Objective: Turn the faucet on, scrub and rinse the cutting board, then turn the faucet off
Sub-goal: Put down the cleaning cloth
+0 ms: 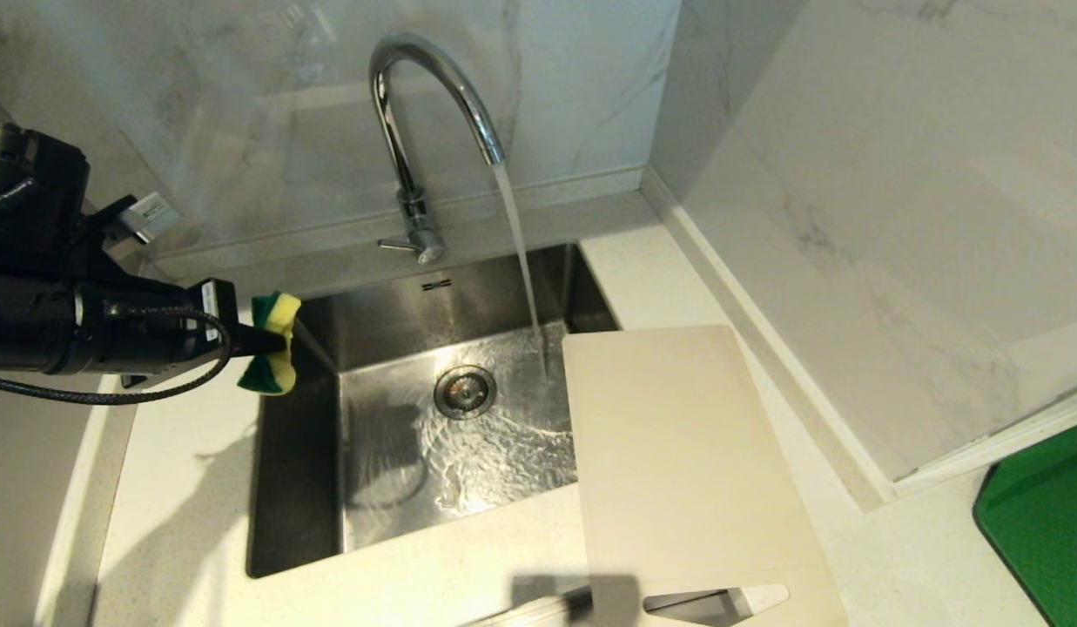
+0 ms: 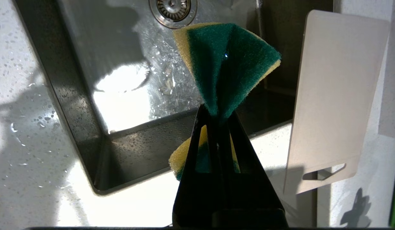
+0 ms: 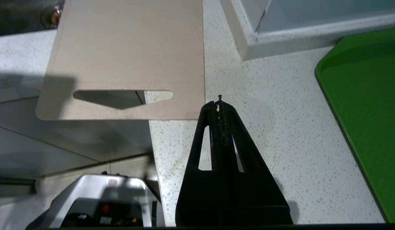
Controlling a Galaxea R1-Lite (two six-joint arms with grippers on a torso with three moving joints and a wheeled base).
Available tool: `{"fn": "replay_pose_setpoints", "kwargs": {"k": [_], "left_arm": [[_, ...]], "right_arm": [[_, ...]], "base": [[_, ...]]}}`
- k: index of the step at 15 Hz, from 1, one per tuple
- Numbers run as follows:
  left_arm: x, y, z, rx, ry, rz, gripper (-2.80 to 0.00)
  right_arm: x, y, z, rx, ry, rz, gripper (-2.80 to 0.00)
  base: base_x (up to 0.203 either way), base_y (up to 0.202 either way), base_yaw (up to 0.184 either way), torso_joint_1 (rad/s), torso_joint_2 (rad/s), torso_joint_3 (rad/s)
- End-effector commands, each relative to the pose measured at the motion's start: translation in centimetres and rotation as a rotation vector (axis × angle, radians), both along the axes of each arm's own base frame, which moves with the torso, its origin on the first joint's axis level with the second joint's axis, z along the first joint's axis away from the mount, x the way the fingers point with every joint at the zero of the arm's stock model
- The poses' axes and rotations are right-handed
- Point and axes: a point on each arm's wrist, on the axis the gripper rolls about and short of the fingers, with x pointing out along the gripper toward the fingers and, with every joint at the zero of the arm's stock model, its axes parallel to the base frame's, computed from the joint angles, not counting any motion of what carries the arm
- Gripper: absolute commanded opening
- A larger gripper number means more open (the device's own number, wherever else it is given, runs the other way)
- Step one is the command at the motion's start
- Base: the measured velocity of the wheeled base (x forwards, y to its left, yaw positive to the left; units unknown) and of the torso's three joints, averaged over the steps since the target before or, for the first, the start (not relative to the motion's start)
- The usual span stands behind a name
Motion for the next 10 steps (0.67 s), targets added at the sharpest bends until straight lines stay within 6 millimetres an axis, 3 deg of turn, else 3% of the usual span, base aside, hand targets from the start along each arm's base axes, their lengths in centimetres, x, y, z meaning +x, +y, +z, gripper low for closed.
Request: {"fn": "replay_pose_setpoints", "kwargs": {"k": [1, 6, 10], "left_arm": [[0.1, 0.0, 0.0, 0.014, -0.002, -0.007, -2.80], [0.1, 0.4, -2.0, 0.197, 0.119, 0.025, -2.80], [2.3, 3.9, -4.7, 0.250, 0.245, 0.139, -2.80]], "right_arm": [[-0.3, 0.0, -0.1, -0.001, -0.041, -0.001, -2.80], [-0.3, -0.1, 0.0, 0.048, -0.044, -0.031, -2.80], [-0.3, -0.1, 0.0, 0.045, -0.044, -0.030, -2.80]], "base": [[0.000, 0.000, 0.000, 0.000, 0.00, 0.000], [0.000, 0.000, 0.000, 0.000, 0.00, 0.000], [0.000, 0.000, 0.000, 0.000, 0.00, 0.000]]}}
